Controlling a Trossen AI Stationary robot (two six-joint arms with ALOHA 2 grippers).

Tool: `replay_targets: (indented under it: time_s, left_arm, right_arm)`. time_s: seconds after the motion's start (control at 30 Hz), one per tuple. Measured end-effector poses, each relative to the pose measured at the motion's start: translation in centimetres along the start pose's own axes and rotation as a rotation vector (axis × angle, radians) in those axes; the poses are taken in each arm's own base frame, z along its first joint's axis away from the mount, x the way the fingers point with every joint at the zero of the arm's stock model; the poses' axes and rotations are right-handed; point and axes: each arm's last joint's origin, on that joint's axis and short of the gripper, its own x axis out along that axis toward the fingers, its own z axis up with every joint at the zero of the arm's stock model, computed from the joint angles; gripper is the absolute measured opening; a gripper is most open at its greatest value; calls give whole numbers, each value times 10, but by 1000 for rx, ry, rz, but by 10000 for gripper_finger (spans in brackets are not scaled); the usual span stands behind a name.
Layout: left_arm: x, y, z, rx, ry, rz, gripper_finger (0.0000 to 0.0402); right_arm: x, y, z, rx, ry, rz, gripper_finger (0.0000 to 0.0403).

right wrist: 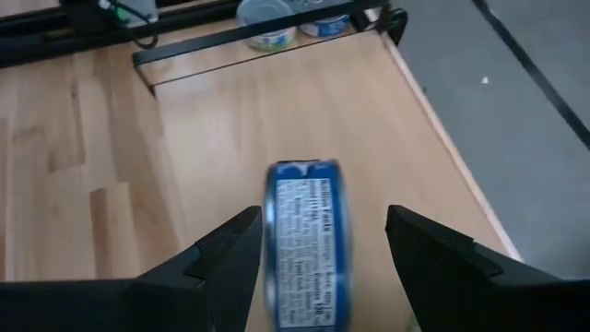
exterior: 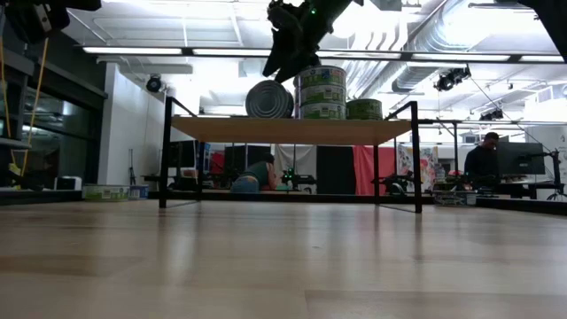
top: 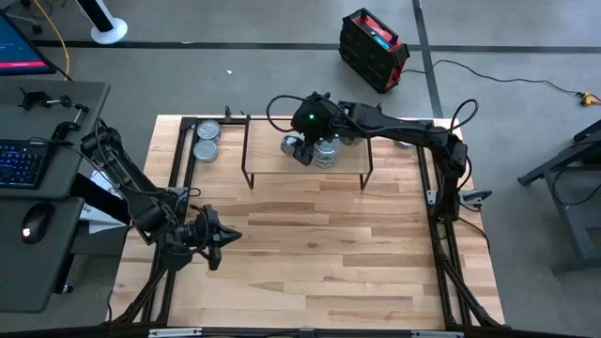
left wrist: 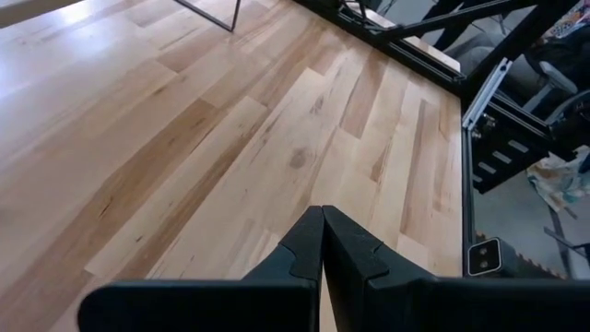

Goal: Stack canned seafood by type on shelf
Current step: Put the blue tuna can on the shelf

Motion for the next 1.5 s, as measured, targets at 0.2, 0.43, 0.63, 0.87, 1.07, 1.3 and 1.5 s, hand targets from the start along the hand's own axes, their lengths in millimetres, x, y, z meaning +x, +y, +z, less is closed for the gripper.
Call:
replay_targets:
  time_s: [0.2, 0.43, 0.63, 0.87, 1.07, 1.3, 1.5]
  left_arm:
    - [0, 0, 0, -4, 0, 0, 1]
    - [0, 0, 0, -19, 1, -2, 1]
    - [0, -1, -1, -23, 23, -13, 1]
    - [0, 0, -1, -2, 23, -12, 1]
    - [0, 0, -1, 10, 24, -11, 1]
    - [2, 2, 1, 52, 18, 6, 1]
    - [7, 7, 5, 48, 10, 51, 1]
  right_arm:
    - [6, 2, -4, -2, 36, 13, 224]
    - [29, 7, -12, -9, 105, 0, 224]
    - [26, 18, -8, -43, 87, 4, 200]
    - [16, 35, 1, -130, 46, -48, 116]
    - [8, 68, 1, -262, 32, -90, 116]
    - [11, 99, -16, -504, 98, -347, 116]
    - [39, 107, -28, -616, 194, -445, 116]
